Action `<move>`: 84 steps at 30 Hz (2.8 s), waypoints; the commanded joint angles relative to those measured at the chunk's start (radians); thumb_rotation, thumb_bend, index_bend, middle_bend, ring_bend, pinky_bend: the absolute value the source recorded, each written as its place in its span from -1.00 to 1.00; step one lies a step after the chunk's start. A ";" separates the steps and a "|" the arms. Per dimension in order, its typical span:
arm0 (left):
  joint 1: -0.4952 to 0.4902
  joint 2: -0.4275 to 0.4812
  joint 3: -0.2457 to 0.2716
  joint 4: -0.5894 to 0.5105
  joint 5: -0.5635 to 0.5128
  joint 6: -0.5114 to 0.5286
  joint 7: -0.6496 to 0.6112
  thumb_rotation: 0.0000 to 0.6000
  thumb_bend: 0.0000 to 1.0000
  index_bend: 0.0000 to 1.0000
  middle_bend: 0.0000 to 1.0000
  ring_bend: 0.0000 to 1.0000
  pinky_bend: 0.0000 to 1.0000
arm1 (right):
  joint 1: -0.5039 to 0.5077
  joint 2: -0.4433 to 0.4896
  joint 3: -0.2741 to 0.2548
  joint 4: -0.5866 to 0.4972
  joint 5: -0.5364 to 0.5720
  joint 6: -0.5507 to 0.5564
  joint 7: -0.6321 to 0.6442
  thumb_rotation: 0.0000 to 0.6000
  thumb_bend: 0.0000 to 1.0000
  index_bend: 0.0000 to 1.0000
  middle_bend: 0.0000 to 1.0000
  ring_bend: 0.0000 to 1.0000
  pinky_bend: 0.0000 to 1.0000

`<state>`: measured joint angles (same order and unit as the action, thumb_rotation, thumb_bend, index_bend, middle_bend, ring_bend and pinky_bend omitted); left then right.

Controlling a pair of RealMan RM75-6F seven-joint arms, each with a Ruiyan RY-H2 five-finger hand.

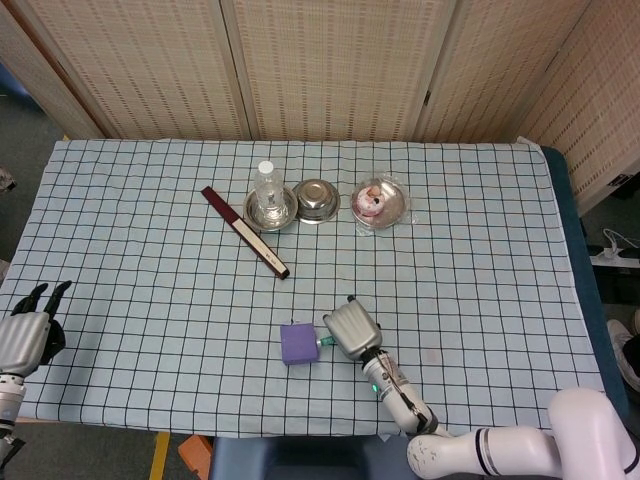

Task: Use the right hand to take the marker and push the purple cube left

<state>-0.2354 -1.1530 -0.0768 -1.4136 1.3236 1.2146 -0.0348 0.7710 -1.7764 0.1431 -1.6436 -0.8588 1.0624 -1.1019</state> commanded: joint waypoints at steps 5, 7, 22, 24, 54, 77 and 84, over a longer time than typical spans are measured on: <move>0.003 0.000 0.001 -0.001 0.003 0.006 -0.001 1.00 -0.02 -1.00 -1.00 -1.00 -0.71 | 0.012 0.005 -0.044 -0.043 0.006 0.034 -0.018 1.00 -0.13 0.81 0.59 0.14 -0.27; 0.003 -0.001 0.002 -0.002 0.005 0.007 0.001 1.00 -0.02 -1.00 -1.00 -1.00 -0.70 | 0.013 0.008 -0.053 -0.059 -0.001 0.044 -0.016 1.00 -0.13 0.81 0.59 0.14 -0.27; 0.010 0.004 0.002 -0.003 0.009 0.019 -0.017 1.00 -0.02 -1.00 -1.00 -1.00 -0.71 | 0.093 -0.139 0.007 0.060 0.037 0.072 -0.035 1.00 -0.13 0.81 0.59 0.14 -0.27; 0.012 0.004 0.004 -0.001 0.007 0.016 -0.021 1.00 -0.02 -1.00 -1.00 -1.00 -0.70 | 0.104 -0.160 0.018 0.082 0.040 0.069 -0.028 1.00 -0.13 0.81 0.59 0.14 -0.27; 0.007 0.026 0.002 0.024 0.005 -0.019 -0.110 1.00 -0.02 -1.00 -1.00 -1.00 -0.70 | 0.374 -0.493 0.218 0.556 0.043 -0.058 0.149 1.00 -0.13 0.81 0.59 0.14 -0.27; 0.007 0.013 0.007 0.016 0.010 -0.008 -0.056 1.00 -0.02 -1.00 -1.00 -1.00 -0.70 | 0.136 -0.058 -0.059 0.053 0.031 0.248 -0.035 1.00 -0.12 0.75 0.59 0.14 -0.27; 0.004 0.009 0.010 0.016 0.013 -0.011 -0.042 1.00 -0.02 -1.00 -1.00 -1.00 -0.70 | 0.009 0.089 -0.174 0.001 -0.017 0.281 0.067 1.00 -0.13 0.46 0.55 0.12 -0.27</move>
<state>-0.2311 -1.1440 -0.0672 -1.3974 1.3362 1.2036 -0.0766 0.8227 -1.7239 0.0119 -1.6313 -0.8486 1.3281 -1.0776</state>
